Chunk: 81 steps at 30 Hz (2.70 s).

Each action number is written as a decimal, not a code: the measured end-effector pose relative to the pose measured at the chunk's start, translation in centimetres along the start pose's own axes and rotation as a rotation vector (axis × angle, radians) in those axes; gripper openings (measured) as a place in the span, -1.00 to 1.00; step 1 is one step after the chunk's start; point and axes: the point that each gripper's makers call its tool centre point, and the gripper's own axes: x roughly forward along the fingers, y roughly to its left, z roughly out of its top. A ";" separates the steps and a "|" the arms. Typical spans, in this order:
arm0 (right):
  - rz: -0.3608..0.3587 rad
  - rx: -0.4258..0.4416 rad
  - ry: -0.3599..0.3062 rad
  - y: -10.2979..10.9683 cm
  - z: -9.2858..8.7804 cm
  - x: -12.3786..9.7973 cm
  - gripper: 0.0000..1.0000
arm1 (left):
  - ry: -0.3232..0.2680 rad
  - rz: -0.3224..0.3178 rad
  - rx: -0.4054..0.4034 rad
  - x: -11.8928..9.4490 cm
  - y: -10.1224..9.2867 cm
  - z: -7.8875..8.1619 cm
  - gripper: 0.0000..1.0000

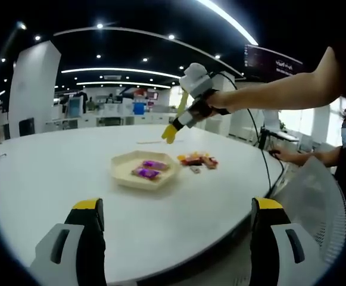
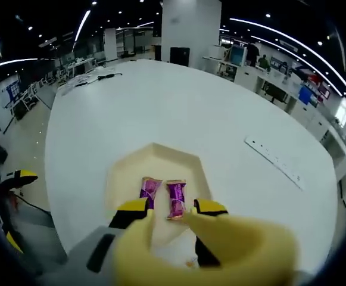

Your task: Place the target food into the container with the food tongs after gripping and lifting it, then release it inside without dropping or visibly crushing the food.

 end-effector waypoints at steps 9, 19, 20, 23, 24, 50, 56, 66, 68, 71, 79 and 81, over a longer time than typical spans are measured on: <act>-0.025 0.057 0.046 -1.6 -4.2 -0.6 -0.44 | 0.006 -0.002 0.000 0.0 -0.1 -0.1 0.98; -0.050 0.080 0.096 -2.3 -7.8 -0.2 -0.44 | 0.013 -0.005 0.003 -0.1 -0.3 -0.2 0.98; -0.054 0.087 0.099 -2.4 -8.1 -0.1 -0.44 | 0.013 -0.006 0.003 -0.1 -0.3 -0.2 0.98; -0.071 0.110 0.113 -2.7 -9.0 0.3 -0.44 | 0.017 -0.006 0.006 -0.1 -0.3 -0.3 0.98; -0.078 0.114 0.116 -2.9 -9.2 0.3 -0.44 | 0.017 -0.006 0.005 -0.1 -0.3 -0.3 0.98; -0.139 0.266 0.217 -4.6 -12.9 2.8 -0.47 | 0.049 -0.023 0.008 0.1 -0.4 -0.8 0.93; -0.157 0.219 0.207 -4.8 -12.7 2.5 -0.52 | 0.051 -0.022 0.010 0.1 -0.4 -0.8 0.93; -0.159 0.245 0.204 -5.0 -12.7 2.4 -0.58 | 0.056 -0.016 0.015 0.2 -0.3 -0.9 0.92; -0.156 0.245 0.204 -5.0 -12.8 2.4 -0.58 | 0.055 -0.014 0.013 0.2 -0.3 -0.9 0.93; -0.153 0.253 0.202 -5.1 -12.8 2.4 -0.59 | 0.056 -0.009 0.013 0.2 -0.2 -0.9 0.96; -0.133 0.286 0.205 -5.0 -12.9 2.2 -0.59 | 0.068 -0.008 0.015 0.1 -0.2 -1.0 0.97; -0.132 0.275 0.207 -4.9 -12.9 2.2 -0.59 | 0.069 -0.008 0.016 0.1 -0.2 -1.1 0.97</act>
